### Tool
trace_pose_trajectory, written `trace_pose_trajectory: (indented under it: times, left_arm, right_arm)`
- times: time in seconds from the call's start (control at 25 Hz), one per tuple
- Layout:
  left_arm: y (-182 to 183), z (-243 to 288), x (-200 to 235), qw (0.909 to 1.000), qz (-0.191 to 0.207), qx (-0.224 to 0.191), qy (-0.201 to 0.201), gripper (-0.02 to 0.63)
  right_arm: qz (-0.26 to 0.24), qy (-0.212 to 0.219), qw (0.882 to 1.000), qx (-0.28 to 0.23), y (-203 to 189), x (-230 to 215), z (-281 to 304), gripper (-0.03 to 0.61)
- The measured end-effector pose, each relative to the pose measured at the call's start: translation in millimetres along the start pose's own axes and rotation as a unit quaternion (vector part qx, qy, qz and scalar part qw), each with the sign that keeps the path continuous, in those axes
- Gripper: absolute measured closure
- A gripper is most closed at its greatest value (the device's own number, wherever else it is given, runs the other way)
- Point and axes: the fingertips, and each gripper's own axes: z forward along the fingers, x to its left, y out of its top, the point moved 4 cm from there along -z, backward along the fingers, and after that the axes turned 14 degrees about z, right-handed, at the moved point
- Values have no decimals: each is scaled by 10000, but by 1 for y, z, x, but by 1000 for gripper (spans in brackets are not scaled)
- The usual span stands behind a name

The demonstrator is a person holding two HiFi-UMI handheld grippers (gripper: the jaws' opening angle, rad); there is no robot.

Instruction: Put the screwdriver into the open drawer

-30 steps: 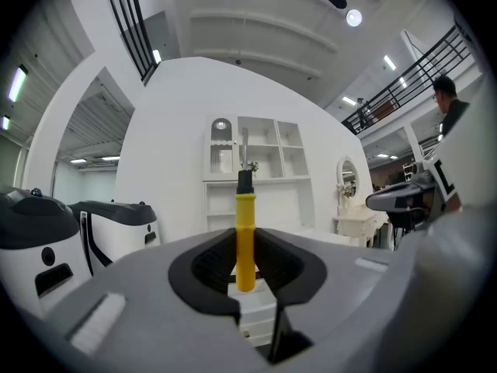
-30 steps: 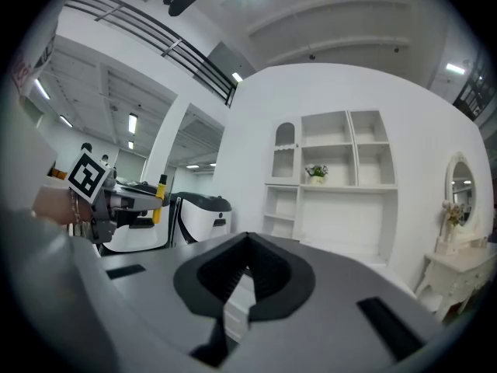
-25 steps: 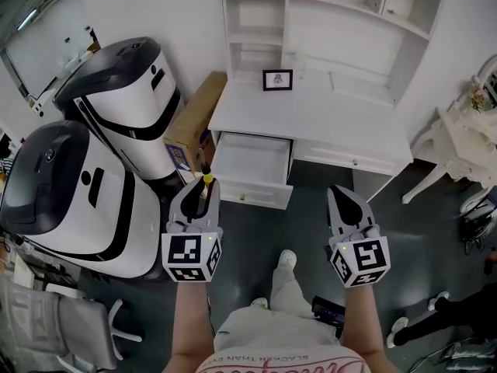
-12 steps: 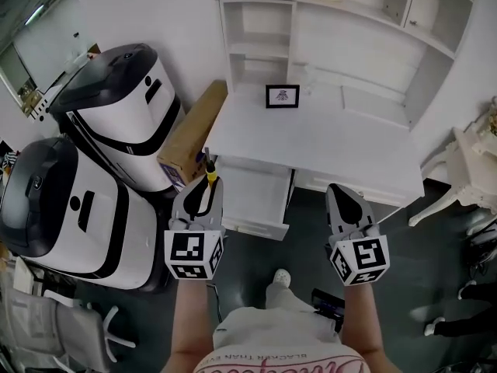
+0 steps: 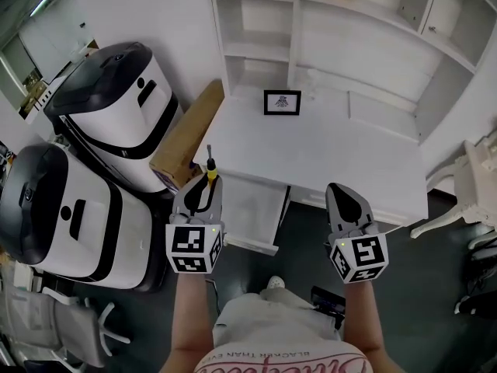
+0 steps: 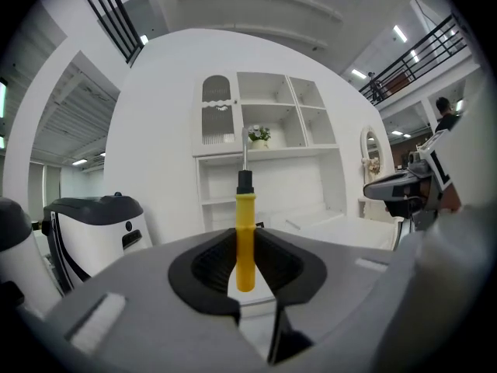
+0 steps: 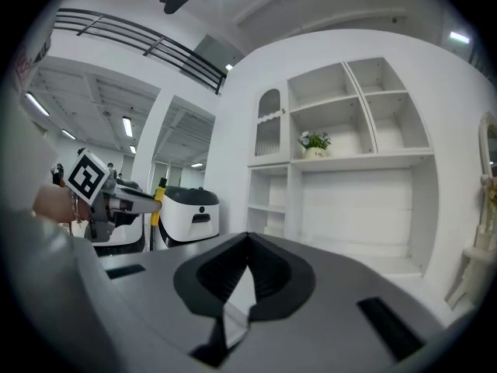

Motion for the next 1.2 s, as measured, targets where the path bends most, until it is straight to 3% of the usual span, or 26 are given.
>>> trace_pose_trajectory:
  times: [0.36,0.72,0.92,1.2]
  left_arm:
    - [-42,38,-12,9963,-144,755,-383,541]
    - [-105,64,-26,9794,-283,1646,-1135,541]
    - [-144,74,-38,9610,-273,2205,-1647,541]
    - [-197,82,-60,9176,-114,3155,-2414,541]
  right_arm:
    - [295,-163,9981,507,-40,-24,24,574]
    - [569,-456,9889,1297,-93,-25,44,574]
    - [708,-572,9810,1713,-124,-21,51,574]
    - [913,-686,9678,2244,-162,-19,55,574]
